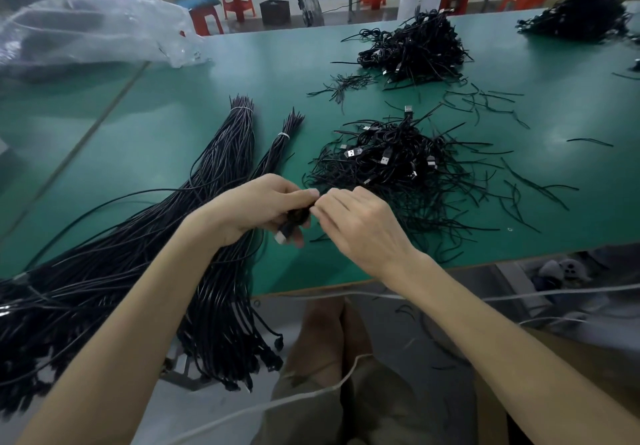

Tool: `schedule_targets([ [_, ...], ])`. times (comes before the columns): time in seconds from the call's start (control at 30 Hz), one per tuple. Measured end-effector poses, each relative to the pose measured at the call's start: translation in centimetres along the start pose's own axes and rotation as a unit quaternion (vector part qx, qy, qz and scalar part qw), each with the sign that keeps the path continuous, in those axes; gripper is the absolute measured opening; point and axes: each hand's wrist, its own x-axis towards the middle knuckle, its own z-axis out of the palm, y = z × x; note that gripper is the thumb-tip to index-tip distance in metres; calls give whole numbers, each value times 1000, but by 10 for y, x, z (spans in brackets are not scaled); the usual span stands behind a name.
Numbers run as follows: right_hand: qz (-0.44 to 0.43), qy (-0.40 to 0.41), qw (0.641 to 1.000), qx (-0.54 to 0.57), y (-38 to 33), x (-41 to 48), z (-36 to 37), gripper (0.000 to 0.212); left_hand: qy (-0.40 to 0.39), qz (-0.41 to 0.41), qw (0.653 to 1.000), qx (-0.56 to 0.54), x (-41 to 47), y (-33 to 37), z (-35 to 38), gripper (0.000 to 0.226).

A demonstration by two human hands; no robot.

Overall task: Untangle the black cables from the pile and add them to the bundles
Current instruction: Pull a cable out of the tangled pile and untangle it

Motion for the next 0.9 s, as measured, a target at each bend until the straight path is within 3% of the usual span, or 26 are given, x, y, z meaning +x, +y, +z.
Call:
schedule_targets([
  [0.17, 155, -71, 978, 122, -4, -7, -3, 22, 11, 72, 993, -92, 1, -9, 9, 32],
  [0.3, 304, -104, 907, 272, 0, -11, 0, 26, 87, 71, 986, -126, 3, -12, 16, 27],
  [0.4, 362, -81, 867, 332, 0, -13, 0, 22, 115, 61, 976, -177, 5, -15, 19, 26],
  [0.67, 421, -100, 799, 418, -1, -14, 4, 24, 113, 58, 945, -300, 7, -27, 27, 19],
  [0.9, 428, -101, 793, 422, -3, -11, 9, 25, 112, 81, 944, -299, 7, -31, 32, 27],
])
